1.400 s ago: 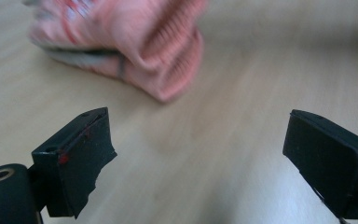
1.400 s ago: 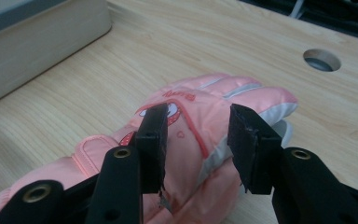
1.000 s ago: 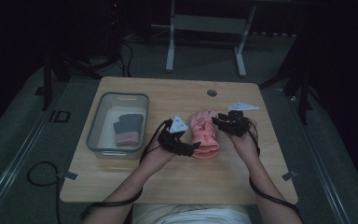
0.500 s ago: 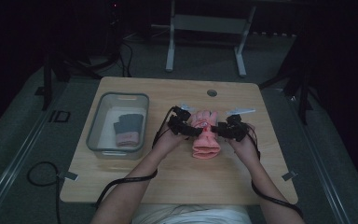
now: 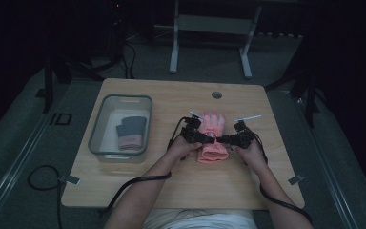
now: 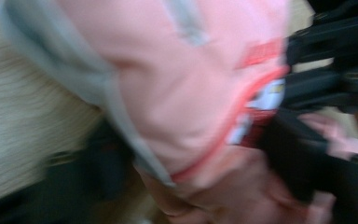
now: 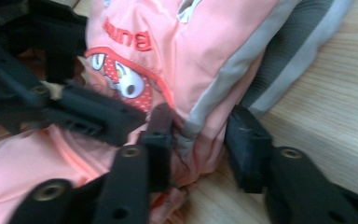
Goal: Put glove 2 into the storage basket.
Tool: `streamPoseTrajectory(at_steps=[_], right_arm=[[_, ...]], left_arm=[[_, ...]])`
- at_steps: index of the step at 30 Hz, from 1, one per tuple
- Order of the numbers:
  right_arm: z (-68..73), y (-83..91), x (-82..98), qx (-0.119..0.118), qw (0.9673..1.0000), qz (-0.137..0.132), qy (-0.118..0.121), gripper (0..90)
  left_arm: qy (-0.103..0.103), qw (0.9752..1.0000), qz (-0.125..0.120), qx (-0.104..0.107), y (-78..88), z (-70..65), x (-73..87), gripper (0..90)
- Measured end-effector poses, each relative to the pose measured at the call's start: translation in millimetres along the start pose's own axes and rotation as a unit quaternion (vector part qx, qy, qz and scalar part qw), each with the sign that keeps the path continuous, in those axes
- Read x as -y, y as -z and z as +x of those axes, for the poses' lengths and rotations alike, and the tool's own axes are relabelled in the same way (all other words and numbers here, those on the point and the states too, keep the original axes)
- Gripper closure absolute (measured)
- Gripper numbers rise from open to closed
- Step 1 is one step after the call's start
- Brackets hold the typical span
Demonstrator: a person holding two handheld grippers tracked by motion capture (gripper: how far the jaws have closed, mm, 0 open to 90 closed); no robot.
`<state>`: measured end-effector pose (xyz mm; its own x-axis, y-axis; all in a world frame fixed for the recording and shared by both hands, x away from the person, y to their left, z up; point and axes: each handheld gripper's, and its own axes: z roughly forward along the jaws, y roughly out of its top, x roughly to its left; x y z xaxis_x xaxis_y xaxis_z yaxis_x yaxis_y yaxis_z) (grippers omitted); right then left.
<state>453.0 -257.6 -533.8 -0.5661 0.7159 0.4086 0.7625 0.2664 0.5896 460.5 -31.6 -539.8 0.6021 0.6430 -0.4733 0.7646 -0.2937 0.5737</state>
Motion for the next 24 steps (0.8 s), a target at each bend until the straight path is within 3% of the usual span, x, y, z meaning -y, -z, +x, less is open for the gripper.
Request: streamPoseTrajectory(at_steps=[4, 8, 14, 24], right_arm=[[10.7, -1.1, -3.2, 0.02, 0.9998, -0.002, 0.007, 74.0], [19.9, 1.8, -3.0, 0.039, 0.9991, -0.011, 0.012, 76.8], [31.7, 14.1, -6.8, 0.043, 0.9979, -0.045, 0.021, 77.7], [67.2, 36.3, -35.8, 0.038, 0.9937, -0.091, 0.054, 77.8]], left_arm=[[-0.019, 0.9997, 0.001, -0.016, 6.0, -6.4, -1.8, 56.0], [-0.034, 0.9991, 0.005, -0.023, 12.5, -12.2, -5.7, 63.3], [-0.055, 0.9979, -0.014, -0.032, 31.1, -22.3, -13.8, 65.8], [-0.062, 0.9961, -0.054, -0.031, 84.7, -30.8, -28.8, 66.7]])
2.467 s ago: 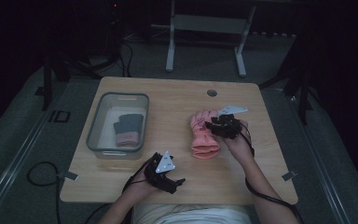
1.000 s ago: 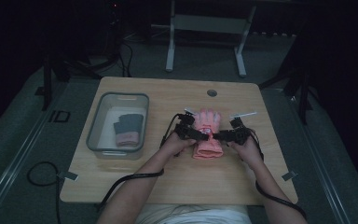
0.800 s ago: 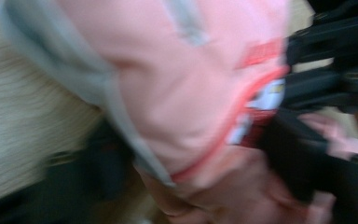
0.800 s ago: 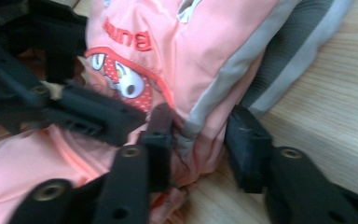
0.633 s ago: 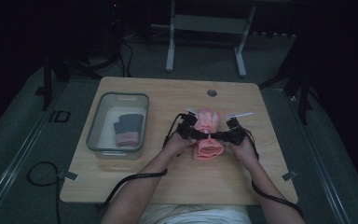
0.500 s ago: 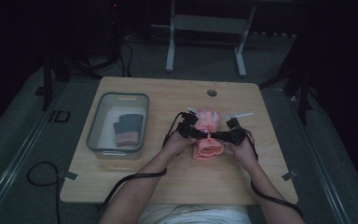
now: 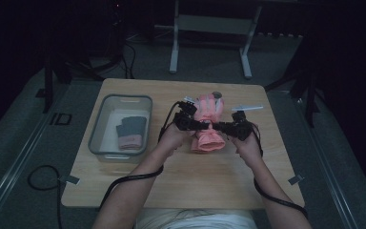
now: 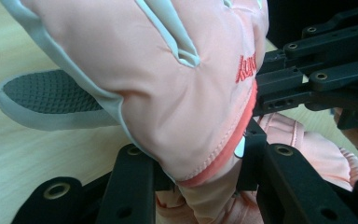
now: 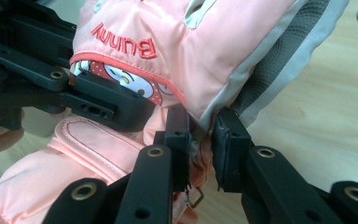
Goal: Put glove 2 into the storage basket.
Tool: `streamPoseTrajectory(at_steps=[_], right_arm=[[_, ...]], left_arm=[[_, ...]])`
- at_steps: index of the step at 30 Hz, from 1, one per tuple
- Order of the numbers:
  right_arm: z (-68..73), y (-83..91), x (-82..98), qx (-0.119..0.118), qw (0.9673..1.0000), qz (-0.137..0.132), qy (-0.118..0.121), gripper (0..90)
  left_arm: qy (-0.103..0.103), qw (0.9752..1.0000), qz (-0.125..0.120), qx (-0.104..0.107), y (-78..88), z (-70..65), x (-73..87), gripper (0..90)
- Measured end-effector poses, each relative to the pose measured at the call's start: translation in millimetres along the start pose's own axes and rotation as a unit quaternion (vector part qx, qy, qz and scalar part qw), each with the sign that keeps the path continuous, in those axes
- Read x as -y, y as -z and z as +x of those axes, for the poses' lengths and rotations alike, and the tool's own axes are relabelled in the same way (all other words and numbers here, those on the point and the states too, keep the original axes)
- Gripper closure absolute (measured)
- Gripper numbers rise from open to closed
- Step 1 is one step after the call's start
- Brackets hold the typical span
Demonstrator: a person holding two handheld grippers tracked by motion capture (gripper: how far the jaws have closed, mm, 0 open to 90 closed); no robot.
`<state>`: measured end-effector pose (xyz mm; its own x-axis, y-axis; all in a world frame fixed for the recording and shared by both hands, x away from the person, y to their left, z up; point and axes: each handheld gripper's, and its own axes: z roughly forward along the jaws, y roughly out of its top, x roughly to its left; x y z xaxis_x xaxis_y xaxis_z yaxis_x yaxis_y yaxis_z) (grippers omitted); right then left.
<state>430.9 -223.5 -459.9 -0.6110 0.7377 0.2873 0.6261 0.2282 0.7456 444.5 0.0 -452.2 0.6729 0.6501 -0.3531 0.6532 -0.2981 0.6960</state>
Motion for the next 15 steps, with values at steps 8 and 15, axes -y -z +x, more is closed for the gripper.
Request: streamPoseTrajectory(at_steps=[8, 15], right_arm=[[29.1, -2.2, -27.0, -0.004, 0.9996, -0.018, 0.021, 77.8], [52.7, -12.5, -47.5, -0.012, 0.9991, -0.025, 0.033, 77.8]], left_arm=[[0.001, 0.9996, -0.022, -0.018, 42.8, 7.3, -7.0, 66.9], [0.004, 0.999, -0.03, -0.034, 72.8, 17.9, -7.8, 67.0]])
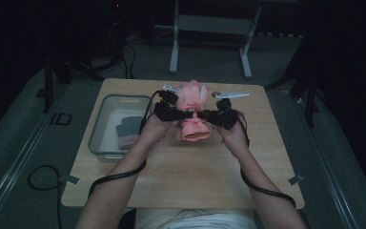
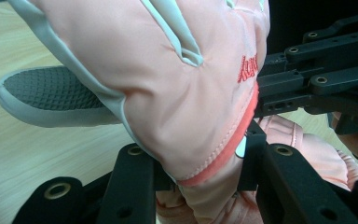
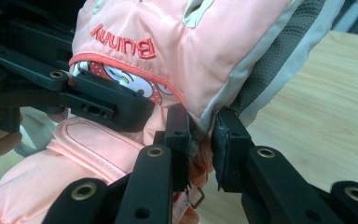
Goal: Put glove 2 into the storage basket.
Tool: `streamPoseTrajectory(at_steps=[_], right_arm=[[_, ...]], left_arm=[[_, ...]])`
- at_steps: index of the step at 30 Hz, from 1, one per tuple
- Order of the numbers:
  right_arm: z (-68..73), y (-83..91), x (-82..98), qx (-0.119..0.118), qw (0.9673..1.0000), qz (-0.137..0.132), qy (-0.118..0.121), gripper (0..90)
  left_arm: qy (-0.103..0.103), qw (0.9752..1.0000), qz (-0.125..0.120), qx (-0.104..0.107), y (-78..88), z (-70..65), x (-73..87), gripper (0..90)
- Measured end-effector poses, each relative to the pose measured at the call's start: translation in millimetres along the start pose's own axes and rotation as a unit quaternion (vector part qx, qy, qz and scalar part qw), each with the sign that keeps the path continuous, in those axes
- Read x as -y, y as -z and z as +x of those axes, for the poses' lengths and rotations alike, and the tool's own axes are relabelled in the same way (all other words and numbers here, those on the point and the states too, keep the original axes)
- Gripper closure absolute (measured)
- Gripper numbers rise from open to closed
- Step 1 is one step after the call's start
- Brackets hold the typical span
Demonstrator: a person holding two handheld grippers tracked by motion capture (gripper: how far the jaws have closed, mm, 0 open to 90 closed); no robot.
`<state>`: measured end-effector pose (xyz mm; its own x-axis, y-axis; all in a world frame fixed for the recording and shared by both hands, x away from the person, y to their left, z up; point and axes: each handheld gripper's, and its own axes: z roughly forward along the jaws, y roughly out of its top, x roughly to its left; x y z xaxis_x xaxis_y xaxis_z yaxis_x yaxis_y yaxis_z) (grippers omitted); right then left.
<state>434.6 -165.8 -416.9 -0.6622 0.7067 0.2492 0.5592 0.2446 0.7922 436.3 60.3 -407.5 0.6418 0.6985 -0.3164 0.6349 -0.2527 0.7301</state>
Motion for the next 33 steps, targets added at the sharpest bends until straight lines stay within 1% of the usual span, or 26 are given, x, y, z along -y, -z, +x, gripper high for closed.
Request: streamPoseTrajectory(at_steps=[1, 3, 4, 6, 11, 12, 13, 14, 18, 23, 27, 30, 33], right_arm=[[3.5, -2.7, -2.9, -0.003, 1.0, 0.0, 0.002, 77.7], [11.6, -9.6, -8.9, -0.008, 0.9999, 0.0, 0.006, 77.7], [14.3, -12.0, -10.7, -0.011, 0.9999, -0.001, 0.007, 77.7], [23.5, -20.4, -16.3, -0.018, 0.9998, 0.0, 0.011, 77.7], [41.4, -39.0, -25.2, -0.03, 0.9994, 0.001, 0.016, 77.7], [41.4, -39.0, -25.2, -0.03, 0.9994, 0.001, 0.016, 77.7], [44.5, -41.8, -26.7, -0.03, 0.9994, 0.002, 0.017, 77.7], [54.3, -51.7, -31.1, -0.038, 0.999, 0.004, 0.022, 77.6], [69.6, -67.2, -36.8, -0.051, 0.9985, 0.006, 0.02, 77.7], [90.0, -86.3, -45.3, -0.066, 0.9975, 0.008, 0.024, 77.7], [106.6, -103.4, -52.4, -0.08, 0.9963, 0.01, 0.027, 77.6], [117.0, -118.1, -56.2, -0.09, 0.9954, 0.013, 0.031, 77.6], [124.1, -133.1, -55.8, -0.095, 0.9949, 0.017, 0.032, 77.5]], left_arm=[[0.0, 1.0, -0.001, -0.006, 7.2, 3.8, 0.5, 67.0], [0.001, 1.0, -0.001, -0.009, 14.5, 7.8, 1.3, 66.9], [0.004, 0.9999, -0.002, -0.014, 21.6, 11.8, 2.8, 66.9], [0.005, 0.9998, -0.001, -0.019, 30.7, 17.9, 4.9, 66.9], [0.018, 0.9994, -0.003, -0.03, 50.6, 32.8, 12.2, 66.9], [0.018, 0.9994, -0.003, -0.03, 50.6, 32.8, 12.2, 66.9], [0.023, 0.9991, -0.005, -0.035, 62.0, 40.8, 16.8, 66.9], [0.024, 0.999, -0.004, -0.039, 66.5, 43.9, 18.5, 66.9], [0.03, 0.9984, -0.001, -0.049, 84.0, 55.9, 24.6, 66.9], [0.042, 0.9973, -0.003, -0.059, 107.8, 71.8, 33.3, 66.9], [0.05, 0.996, -0.005, -0.075, 126.7, 84.6, 40.7, 66.9], [0.059, 0.9948, -0.003, -0.084, 136.3, 95.4, 47.6, 66.9], [0.071, 0.9936, -0.002, -0.087, 139.0, 107.0, 56.4, 66.9]])
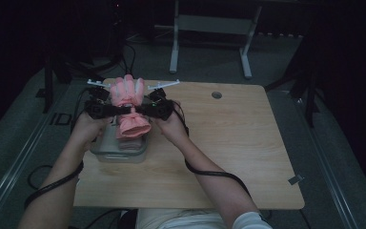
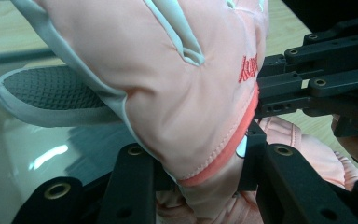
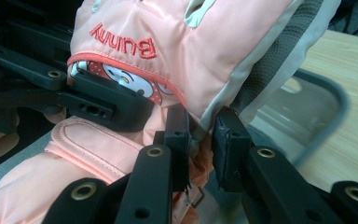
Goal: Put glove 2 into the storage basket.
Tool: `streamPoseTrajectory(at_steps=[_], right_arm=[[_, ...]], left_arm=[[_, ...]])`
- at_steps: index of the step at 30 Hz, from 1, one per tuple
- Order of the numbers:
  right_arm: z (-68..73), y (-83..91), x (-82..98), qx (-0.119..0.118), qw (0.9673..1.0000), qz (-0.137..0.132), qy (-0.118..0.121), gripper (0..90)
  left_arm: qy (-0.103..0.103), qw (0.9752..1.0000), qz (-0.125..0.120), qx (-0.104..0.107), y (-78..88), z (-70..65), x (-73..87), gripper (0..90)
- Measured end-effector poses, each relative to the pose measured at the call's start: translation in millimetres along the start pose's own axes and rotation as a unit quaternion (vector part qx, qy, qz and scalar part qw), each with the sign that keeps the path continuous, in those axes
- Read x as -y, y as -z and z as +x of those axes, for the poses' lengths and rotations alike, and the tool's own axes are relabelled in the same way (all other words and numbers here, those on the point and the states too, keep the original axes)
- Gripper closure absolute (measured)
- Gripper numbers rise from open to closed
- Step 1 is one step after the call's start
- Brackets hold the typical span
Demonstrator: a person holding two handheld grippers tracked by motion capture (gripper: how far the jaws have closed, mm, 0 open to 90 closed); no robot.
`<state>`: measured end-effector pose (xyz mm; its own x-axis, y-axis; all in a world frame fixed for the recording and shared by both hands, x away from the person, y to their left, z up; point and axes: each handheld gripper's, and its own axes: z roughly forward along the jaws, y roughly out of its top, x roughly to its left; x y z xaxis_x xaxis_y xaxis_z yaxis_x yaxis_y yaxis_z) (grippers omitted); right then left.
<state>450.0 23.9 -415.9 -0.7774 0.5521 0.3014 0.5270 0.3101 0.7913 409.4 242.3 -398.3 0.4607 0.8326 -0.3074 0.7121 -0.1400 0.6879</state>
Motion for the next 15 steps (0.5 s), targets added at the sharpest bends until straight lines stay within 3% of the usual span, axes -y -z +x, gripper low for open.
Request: streamPoseTrajectory(at_steps=[9, 15], right_arm=[[-3.6, -40.4, 18.9, 0.011, 0.999, 0.038, -0.023, 77.6], [-7.1, -57.5, 38.0, 0.019, 0.997, 0.064, -0.039, 77.6]], left_arm=[[0.033, 0.999, 0.025, 0.014, -25.3, 33.2, 26.9, 66.7], [0.048, 0.9976, 0.047, 0.019, -41.7, 42.8, 43.4, 66.4]])
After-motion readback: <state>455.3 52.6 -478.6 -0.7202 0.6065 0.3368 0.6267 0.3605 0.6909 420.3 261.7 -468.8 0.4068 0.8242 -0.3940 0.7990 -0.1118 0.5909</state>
